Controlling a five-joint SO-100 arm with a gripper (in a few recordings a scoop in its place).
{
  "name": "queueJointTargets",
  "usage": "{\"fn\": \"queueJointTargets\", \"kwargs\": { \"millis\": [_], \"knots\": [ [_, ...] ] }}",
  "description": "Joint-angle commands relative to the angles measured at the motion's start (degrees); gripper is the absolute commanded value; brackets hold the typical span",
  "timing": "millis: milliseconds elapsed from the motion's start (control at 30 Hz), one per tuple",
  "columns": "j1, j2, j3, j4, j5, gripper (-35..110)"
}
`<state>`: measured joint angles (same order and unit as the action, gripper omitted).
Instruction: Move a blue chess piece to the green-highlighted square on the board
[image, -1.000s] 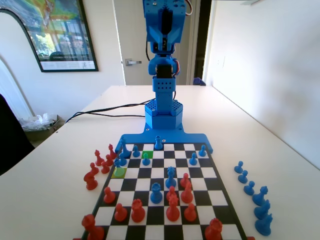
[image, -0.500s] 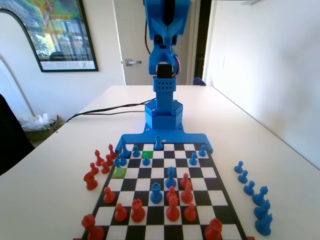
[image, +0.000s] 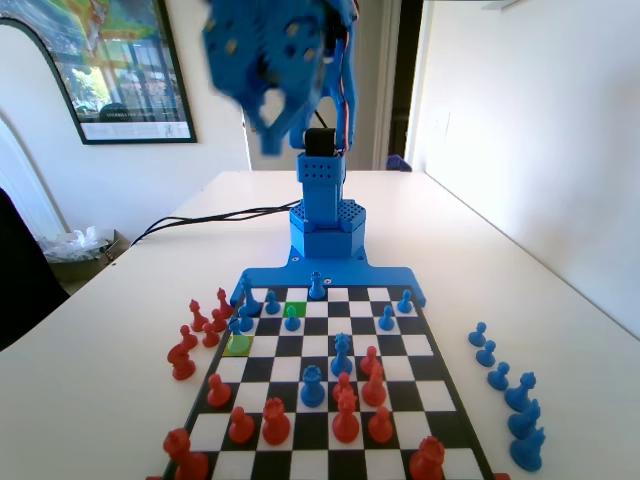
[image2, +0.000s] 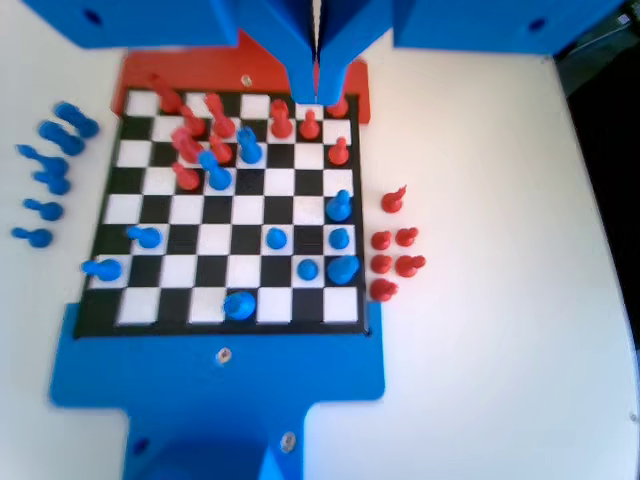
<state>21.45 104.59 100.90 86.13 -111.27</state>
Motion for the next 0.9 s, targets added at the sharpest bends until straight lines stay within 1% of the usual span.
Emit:
{"fn": "queueJointTargets", "kwargs": {
  "millis": [0, 167, 467, 667, 800, 867],
  "knots": [
    [1.67, -2.46, -4.66, -2.81, -1.49, 2],
    [2.20, -6.24, -4.31, -8.00, 1.93, 2],
    [4.13, -7.29, 3.43, -19.25, 9.67, 2],
    [6.59, -11.25, 7.03, -25.05, 21.01, 2],
    [6.86, -11.69, 10.02, -28.65, 31.03, 3],
    [6.86, -11.60, 11.43, -28.30, 36.65, 4]
  ]
}}
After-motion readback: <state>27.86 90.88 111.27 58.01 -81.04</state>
